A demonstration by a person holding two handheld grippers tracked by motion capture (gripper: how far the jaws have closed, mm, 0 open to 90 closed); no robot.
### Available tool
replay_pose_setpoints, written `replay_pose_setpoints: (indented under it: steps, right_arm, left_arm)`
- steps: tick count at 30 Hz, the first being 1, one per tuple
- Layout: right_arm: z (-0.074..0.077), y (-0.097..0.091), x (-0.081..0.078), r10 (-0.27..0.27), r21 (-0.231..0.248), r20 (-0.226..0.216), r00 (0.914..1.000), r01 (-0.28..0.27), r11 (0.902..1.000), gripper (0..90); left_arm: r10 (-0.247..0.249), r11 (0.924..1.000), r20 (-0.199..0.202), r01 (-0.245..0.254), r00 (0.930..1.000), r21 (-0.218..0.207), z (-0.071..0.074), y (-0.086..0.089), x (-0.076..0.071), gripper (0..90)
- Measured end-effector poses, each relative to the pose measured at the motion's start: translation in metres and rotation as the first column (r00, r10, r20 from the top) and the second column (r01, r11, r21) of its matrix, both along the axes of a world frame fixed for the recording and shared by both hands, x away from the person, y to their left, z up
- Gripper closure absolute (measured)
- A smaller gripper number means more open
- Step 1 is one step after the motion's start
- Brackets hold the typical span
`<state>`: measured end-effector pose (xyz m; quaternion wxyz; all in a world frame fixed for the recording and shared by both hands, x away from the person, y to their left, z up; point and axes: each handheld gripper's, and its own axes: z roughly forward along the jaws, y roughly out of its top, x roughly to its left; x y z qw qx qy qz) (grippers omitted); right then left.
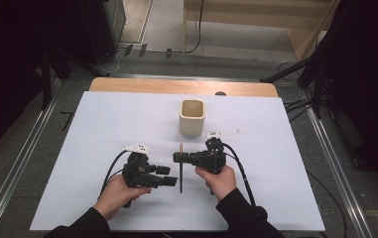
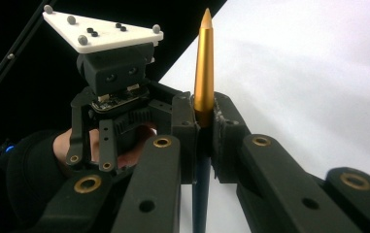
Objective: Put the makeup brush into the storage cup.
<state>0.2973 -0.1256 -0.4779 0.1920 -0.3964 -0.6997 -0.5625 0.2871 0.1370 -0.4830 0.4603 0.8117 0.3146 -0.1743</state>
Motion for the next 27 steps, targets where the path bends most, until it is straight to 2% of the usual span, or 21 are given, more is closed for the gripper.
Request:
replay_pose_setpoints:
  steps: [3, 10, 19, 27]
  right_arm:
    - [0.000, -0.001, 0.000, -0.002, -0.005, 0.002, 1.0000, 0.002, 1.0000, 83.0]
    - [0.001, -0.003, 0.001, -0.009, -0.012, 0.006, 0.9999, 0.009, 0.9999, 83.0]
    - [0.001, -0.005, 0.002, -0.014, -0.027, 0.006, 0.9999, 0.014, 0.9995, 83.0]
    - [0.002, -0.007, 0.002, -0.020, -0.034, 0.015, 0.9997, 0.021, 0.9992, 83.0]
  left_arm:
    - [-0.005, 0.9998, 0.017, 0.004, 0.9999, 0.021, 0.002, 0.002, 0.000, 33.9]
    - [-0.025, 0.9940, 0.117, 0.013, 0.9927, 0.109, 0.007, 0.005, -0.003, 33.5]
    - [-0.053, 0.9872, 0.168, 0.027, 0.9844, 0.157, 0.011, 0.012, -0.005, 33.5]
    - [-0.075, 0.9785, 0.234, 0.027, 0.9694, 0.204, 0.015, 0.020, -0.007, 33.3]
